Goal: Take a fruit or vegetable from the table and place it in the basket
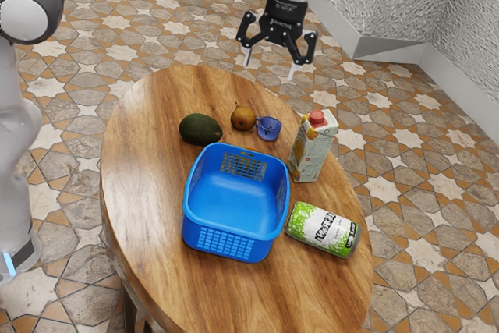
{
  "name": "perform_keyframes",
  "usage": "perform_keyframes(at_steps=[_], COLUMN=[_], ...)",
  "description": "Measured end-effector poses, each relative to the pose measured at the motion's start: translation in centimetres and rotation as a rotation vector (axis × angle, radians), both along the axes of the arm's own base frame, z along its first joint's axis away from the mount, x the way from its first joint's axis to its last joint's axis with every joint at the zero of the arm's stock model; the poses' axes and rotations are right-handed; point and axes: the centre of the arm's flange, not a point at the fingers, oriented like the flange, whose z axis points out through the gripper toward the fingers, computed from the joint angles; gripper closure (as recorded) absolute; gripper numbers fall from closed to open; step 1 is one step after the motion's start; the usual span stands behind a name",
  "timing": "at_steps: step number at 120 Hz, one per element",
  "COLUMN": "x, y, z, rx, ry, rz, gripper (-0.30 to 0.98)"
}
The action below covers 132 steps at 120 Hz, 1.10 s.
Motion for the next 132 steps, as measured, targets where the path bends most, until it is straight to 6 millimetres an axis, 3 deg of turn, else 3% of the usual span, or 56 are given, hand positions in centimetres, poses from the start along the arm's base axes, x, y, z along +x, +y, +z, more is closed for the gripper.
perform_keyframes(at_steps=[50,73,78,84,99,121,132], x=[-1.1,1.0,-0.1,-3.5,-9.3,-11.1,-10.7], y=[2.2,4.0,4.1,3.9,6.0,11.8,12.9], z=[0.2,-4.0,-4.8,-7.1,-9.9,-10.7,-11.2], rx=[-0.053,-0.02,-0.018,-0.047,-0.048,-0.018,-0.007], ry=[0.038,0.139,0.141,0.147,0.058,-0.049,-0.063], rz=[-0.033,-0.002,-0.011,-0.039,-0.024,0.121,0.154], gripper=[0.0,0.0,0.0,0.0,0.0,0.0,0.0])
